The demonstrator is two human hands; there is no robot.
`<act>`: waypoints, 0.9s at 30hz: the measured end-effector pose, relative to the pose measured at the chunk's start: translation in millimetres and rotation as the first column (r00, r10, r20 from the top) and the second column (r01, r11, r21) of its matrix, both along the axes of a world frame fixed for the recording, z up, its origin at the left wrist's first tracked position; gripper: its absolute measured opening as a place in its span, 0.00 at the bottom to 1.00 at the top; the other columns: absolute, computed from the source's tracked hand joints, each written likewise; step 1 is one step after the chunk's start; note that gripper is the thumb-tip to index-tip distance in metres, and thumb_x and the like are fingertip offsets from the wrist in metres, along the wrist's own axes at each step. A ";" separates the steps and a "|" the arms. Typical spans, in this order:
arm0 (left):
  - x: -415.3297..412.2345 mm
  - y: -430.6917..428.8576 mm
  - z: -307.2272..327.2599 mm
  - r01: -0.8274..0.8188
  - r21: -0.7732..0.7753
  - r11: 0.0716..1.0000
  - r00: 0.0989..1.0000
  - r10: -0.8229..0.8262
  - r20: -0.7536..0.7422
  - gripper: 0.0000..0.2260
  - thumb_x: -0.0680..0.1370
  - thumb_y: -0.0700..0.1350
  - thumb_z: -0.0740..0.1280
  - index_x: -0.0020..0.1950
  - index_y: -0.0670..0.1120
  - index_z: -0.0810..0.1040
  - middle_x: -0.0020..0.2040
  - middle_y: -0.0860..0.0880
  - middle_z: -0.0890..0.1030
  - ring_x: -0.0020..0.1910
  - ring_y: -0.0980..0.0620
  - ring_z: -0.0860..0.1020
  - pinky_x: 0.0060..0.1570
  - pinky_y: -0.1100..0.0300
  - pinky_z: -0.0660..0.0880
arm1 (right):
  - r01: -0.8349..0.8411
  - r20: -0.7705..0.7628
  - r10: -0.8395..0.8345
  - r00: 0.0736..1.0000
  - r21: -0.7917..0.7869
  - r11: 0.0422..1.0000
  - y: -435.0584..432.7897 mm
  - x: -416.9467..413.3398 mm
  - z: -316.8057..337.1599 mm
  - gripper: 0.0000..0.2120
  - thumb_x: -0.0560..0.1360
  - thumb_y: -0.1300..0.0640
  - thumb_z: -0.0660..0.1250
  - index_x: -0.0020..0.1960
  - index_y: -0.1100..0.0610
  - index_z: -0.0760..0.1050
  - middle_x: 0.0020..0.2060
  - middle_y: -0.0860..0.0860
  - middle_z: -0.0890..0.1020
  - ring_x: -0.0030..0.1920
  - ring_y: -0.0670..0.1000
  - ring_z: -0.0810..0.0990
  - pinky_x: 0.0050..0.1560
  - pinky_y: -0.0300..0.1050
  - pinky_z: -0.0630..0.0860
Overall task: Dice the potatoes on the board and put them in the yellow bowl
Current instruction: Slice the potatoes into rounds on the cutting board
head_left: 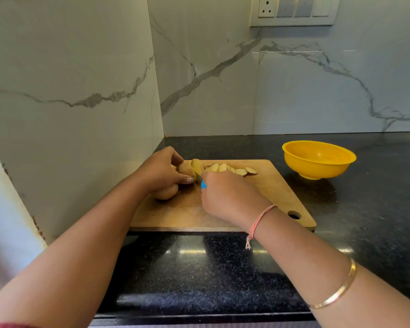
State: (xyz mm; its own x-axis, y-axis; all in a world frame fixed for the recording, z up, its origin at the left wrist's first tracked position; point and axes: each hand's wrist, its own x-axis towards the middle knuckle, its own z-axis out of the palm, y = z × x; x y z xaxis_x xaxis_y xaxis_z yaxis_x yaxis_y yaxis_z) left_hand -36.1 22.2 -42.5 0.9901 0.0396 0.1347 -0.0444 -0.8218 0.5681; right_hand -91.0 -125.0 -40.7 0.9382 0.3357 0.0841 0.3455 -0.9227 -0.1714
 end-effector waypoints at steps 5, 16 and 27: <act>-1.8 0.8 2.7 0.058 0.005 0.998 0.997 -0.058 -0.041 0.25 0.73 0.46 0.73 0.68 0.51 0.69 0.68 0.48 0.72 0.63 0.47 0.71 0.53 0.58 0.68 | 0.009 -0.032 -0.008 0.999 0.033 0.999 -6.0 -2.1 1.6 0.15 0.80 0.56 0.57 0.65 0.56 0.70 0.44 0.52 0.75 0.43 0.51 0.74 0.39 0.42 0.70; -0.7 1.2 0.4 0.042 0.016 0.999 0.999 -0.041 -0.021 0.23 0.71 0.46 0.75 0.63 0.50 0.71 0.66 0.47 0.74 0.59 0.48 0.73 0.56 0.56 0.71 | 0.146 -0.126 -0.119 0.985 0.231 0.962 -2.9 -0.6 -5.0 0.13 0.80 0.57 0.56 0.64 0.58 0.68 0.35 0.52 0.70 0.41 0.53 0.79 0.36 0.43 0.77; -0.6 0.4 -1.6 0.019 -0.007 1.000 1.000 -0.019 -0.013 0.24 0.73 0.46 0.73 0.67 0.48 0.69 0.67 0.46 0.72 0.62 0.48 0.72 0.52 0.60 0.68 | 0.195 -0.162 -0.151 0.975 0.300 0.934 -4.5 2.1 -6.8 0.14 0.81 0.58 0.55 0.66 0.59 0.66 0.45 0.57 0.78 0.46 0.56 0.81 0.39 0.44 0.78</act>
